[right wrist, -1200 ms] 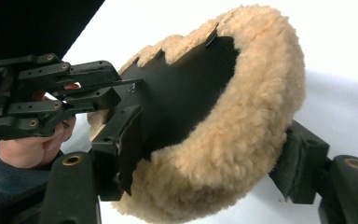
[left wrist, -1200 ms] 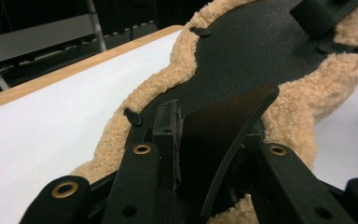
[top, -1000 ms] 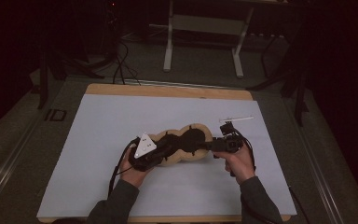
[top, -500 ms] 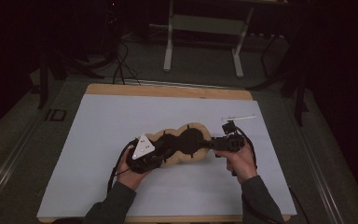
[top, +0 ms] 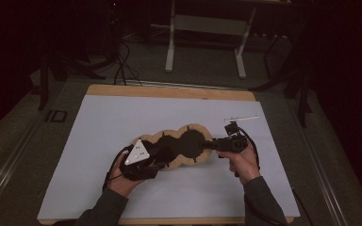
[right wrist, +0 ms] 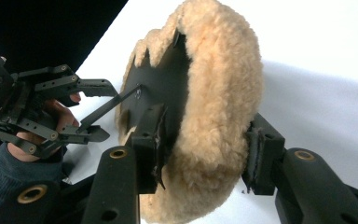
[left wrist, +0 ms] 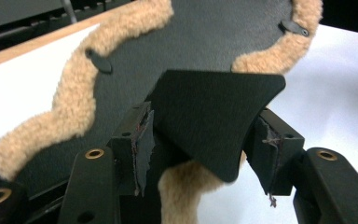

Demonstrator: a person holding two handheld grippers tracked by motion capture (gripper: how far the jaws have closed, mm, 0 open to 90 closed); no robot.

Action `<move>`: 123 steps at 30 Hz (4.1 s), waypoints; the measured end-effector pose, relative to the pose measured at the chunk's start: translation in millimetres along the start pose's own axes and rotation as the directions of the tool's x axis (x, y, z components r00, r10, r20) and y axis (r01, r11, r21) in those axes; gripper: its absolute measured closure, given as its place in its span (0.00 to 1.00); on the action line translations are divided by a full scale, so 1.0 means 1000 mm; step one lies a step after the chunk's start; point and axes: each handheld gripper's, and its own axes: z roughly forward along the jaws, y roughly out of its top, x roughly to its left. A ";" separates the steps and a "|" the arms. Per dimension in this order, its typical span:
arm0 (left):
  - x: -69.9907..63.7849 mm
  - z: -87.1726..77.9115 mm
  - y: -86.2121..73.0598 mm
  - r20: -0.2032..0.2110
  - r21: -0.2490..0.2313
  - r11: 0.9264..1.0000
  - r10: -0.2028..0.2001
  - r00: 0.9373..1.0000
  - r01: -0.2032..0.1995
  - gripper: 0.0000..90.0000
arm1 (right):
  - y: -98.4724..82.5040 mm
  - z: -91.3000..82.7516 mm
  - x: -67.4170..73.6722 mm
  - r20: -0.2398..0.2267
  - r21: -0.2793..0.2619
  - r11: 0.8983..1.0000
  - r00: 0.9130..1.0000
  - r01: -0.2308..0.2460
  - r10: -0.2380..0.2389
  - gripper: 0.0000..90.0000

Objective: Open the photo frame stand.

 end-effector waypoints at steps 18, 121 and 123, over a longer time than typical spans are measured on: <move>0.018 -0.023 -0.027 0.026 0.059 0.998 -0.008 1.000 0.006 0.50 | 0.000 0.000 0.002 0.022 0.031 0.997 0.997 0.067 -0.068 0.64; 0.064 -0.030 -0.032 -0.136 0.057 0.981 -0.179 0.974 0.188 0.62 | -0.036 -0.004 -0.021 0.130 0.062 0.922 0.913 0.382 -0.387 0.60; 0.064 -0.030 -0.031 -0.139 0.056 0.981 -0.175 0.975 0.184 0.62 | -0.035 -0.004 -0.021 0.132 0.058 0.923 0.913 0.381 -0.386 0.60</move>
